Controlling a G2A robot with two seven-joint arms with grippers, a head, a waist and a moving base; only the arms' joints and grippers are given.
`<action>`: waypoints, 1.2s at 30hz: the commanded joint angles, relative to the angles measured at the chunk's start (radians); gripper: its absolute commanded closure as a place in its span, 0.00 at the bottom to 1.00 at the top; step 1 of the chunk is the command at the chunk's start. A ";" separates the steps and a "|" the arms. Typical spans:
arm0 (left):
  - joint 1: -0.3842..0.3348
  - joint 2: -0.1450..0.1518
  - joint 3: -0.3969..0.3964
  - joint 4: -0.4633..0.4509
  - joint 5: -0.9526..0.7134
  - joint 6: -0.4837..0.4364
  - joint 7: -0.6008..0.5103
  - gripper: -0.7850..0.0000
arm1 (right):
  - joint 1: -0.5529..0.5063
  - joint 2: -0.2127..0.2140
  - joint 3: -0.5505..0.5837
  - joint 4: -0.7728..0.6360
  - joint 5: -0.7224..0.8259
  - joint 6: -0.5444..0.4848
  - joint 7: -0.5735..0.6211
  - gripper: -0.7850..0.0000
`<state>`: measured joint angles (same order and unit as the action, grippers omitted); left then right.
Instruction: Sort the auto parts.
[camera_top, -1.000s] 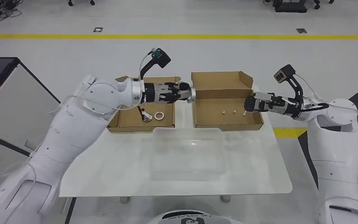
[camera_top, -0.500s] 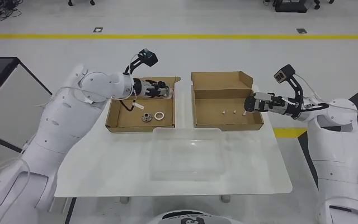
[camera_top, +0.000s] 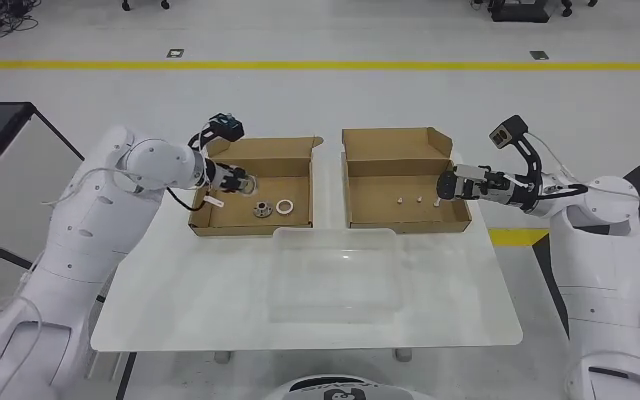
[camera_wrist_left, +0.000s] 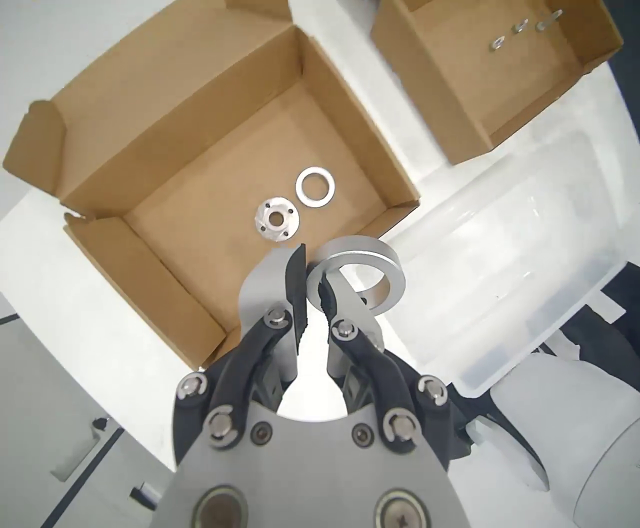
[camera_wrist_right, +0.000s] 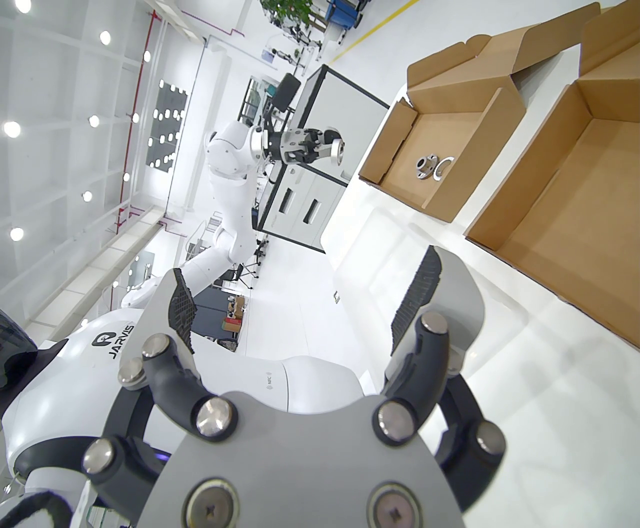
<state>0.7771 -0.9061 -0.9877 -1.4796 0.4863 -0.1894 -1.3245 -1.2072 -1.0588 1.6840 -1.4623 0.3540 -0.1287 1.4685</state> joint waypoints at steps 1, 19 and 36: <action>0.006 0.003 0.008 0.018 0.039 -0.011 -0.012 1.00 | 0.000 0.000 0.000 0.000 0.000 0.000 0.000 0.00; -0.045 -0.047 0.137 0.256 0.122 -0.059 0.139 1.00 | 0.000 0.000 0.000 0.000 0.000 0.000 0.000 0.00; -0.163 -0.144 0.286 0.587 0.140 -0.123 0.231 1.00 | 0.000 0.000 0.000 0.000 0.000 0.000 0.000 0.00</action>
<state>0.6179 -1.0452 -0.7084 -0.9104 0.6244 -0.3087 -1.0985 -1.2072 -1.0588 1.6840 -1.4623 0.3540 -0.1287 1.4685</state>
